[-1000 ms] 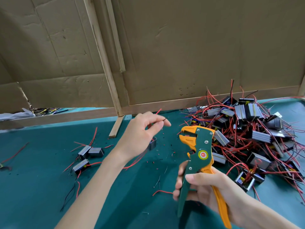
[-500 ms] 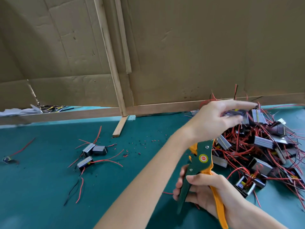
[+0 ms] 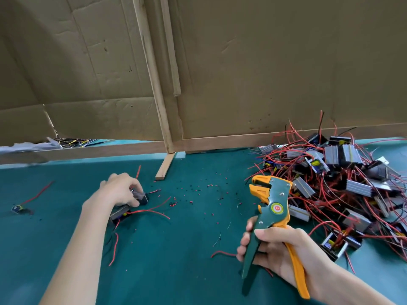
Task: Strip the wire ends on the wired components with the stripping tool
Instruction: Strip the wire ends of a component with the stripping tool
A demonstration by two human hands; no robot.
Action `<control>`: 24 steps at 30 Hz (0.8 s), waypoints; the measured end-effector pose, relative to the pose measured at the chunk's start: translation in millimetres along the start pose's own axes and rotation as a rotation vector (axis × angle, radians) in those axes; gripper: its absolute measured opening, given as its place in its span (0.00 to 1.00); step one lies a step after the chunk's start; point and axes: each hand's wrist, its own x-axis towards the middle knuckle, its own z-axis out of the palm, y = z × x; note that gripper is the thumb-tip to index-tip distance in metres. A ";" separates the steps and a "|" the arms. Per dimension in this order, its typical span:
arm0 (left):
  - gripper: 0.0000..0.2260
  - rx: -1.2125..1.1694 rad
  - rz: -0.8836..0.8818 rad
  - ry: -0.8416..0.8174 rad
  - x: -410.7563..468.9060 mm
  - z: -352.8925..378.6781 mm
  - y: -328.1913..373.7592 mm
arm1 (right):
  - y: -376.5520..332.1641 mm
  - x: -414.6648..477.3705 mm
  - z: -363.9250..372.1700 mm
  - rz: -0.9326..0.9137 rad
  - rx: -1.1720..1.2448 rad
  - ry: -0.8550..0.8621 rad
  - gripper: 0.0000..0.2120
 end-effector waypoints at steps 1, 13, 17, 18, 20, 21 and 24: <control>0.11 -0.027 0.026 0.056 1.2 2.0 1.2 | 0.2 -0.1 -0.6 -0.002 -0.001 -0.001 0.08; 0.10 -0.470 0.622 0.240 -34.5 15.7 105.4 | 5.0 6.7 -11.8 -0.032 0.002 -0.063 0.14; 0.14 -0.353 0.644 0.016 -33.5 27.7 108.5 | 6.1 9.4 -15.9 -0.029 0.006 -0.083 0.17; 0.15 -0.384 0.623 0.011 -32.2 26.5 105.1 | 6.4 9.8 -16.3 -0.028 0.005 -0.087 0.17; 0.11 -0.519 0.537 0.058 -30.3 24.7 101.5 | 7.1 9.9 -17.1 -0.030 0.002 -0.096 0.16; 0.07 -0.583 0.480 0.102 -28.9 25.5 101.5 | 7.5 10.0 -17.7 -0.031 0.000 -0.099 0.16; 0.09 -0.506 0.290 0.236 -29.5 32.4 107.5 | 7.6 10.7 -18.7 -0.032 -0.002 -0.099 0.17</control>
